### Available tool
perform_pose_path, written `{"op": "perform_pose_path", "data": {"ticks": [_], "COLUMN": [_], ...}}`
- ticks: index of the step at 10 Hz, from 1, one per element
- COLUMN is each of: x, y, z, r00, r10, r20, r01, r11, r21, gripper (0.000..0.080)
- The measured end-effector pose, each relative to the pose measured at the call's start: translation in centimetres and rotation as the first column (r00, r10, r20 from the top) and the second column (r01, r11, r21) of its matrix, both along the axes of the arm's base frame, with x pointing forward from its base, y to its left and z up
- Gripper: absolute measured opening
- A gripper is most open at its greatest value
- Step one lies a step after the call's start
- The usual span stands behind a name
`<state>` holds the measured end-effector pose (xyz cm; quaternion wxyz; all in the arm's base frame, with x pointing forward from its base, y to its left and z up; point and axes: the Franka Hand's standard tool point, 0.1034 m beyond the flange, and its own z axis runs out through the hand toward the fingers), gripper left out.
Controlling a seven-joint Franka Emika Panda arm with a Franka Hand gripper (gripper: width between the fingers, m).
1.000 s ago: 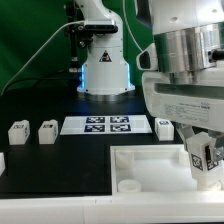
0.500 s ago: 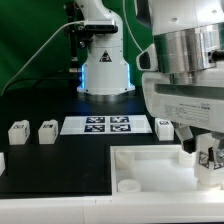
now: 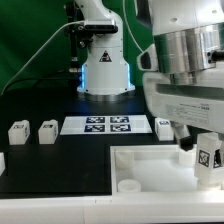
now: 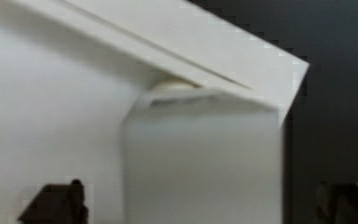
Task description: Assemble one leg
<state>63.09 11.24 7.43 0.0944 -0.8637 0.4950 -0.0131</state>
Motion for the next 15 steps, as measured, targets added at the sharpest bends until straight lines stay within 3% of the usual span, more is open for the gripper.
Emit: {"op": "perform_pose_path", "data": {"ticks": [2, 5, 7, 8, 9, 10, 12, 13, 14, 15], "x": [-0.2, -0.3, -0.5, -0.4, -0.5, -0.5, -0.5, -0.5, -0.5, -0.5], "y": [1.2, 1.2, 1.6, 1.3, 1.5, 1.5, 1.5, 1.2, 1.2, 1.1], "z": [0.3, 0.2, 0.1, 0.2, 0.2, 0.2, 0.2, 0.1, 0.1, 0.0], "r00": [0.974, 0.869, 0.670, 0.567, 0.514, 0.531, 0.536, 0.614, 0.676, 0.760], "r10": [0.224, 0.492, 0.742, 0.824, 0.858, 0.847, 0.844, 0.790, 0.737, 0.650], "r20": [0.026, 0.052, 0.022, 0.007, -0.002, 0.003, 0.003, 0.004, 0.006, 0.010], "r01": [-0.223, -0.488, -0.731, -0.810, -0.842, -0.832, -0.829, -0.777, -0.726, -0.642], "r11": [0.974, 0.869, 0.664, 0.558, 0.504, 0.522, 0.527, 0.605, 0.668, 0.753], "r21": [-0.035, -0.080, -0.157, -0.180, -0.193, -0.187, -0.186, -0.173, -0.163, -0.143], "gripper": [0.0649, 0.0649, 0.0649, 0.0649, 0.0649, 0.0649, 0.0392, 0.0392, 0.0300, 0.0300]}}
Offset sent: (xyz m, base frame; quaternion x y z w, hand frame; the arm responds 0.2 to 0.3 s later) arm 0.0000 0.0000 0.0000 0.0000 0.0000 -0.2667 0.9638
